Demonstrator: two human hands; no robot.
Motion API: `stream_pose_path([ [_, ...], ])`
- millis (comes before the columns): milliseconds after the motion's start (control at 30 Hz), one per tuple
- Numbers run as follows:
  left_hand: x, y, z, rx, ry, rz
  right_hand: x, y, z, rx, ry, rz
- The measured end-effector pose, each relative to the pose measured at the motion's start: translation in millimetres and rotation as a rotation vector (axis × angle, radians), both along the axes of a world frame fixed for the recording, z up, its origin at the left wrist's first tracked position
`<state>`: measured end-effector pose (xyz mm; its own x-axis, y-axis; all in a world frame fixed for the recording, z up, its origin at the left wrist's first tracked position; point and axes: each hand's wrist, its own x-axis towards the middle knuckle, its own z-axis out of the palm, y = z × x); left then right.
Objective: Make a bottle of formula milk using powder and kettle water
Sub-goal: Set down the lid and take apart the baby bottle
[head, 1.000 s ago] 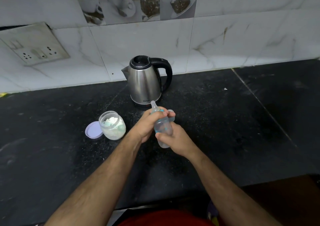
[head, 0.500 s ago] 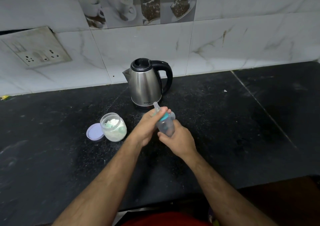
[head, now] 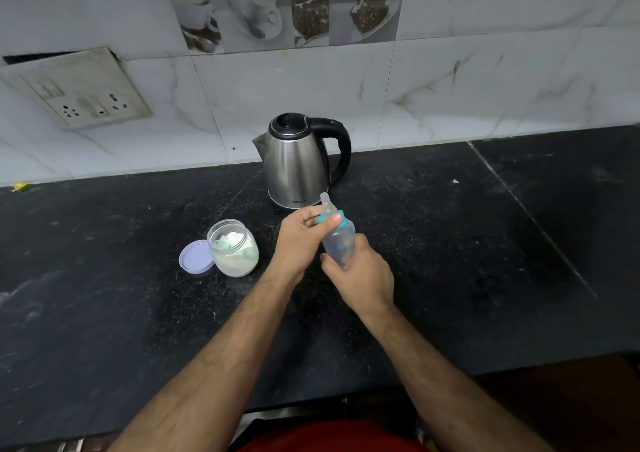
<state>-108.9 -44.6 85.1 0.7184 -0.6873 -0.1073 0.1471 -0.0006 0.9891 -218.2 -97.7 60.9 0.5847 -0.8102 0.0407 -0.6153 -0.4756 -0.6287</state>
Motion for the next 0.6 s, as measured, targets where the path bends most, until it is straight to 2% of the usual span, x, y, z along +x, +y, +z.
stream_pose_path([
  [100, -4, -1, 5, 0.004, 0.032, 0.063, 2, 1, 1, 0.040, -0.008, 0.046],
  [167, 0, 1, 7, 0.037, 0.034, -0.036, 3, 3, 1, 0.117, -0.025, 0.081],
  [233, 4, 6, 7, 0.019, 0.103, -0.157, 2, 2, 1, 0.167, -0.042, 0.102],
  [333, 8, 13, 6, -0.043, 0.206, -0.228, -1, -1, 1, 0.171, -0.059, 0.112],
  [467, 16, 23, -6, -0.081, 0.151, -0.286, -4, -4, 1, 0.190, -0.069, 0.116],
  [600, 18, 26, -11, -0.077, 0.128, -0.201, -5, -4, 1, 0.195, -0.074, 0.133],
])
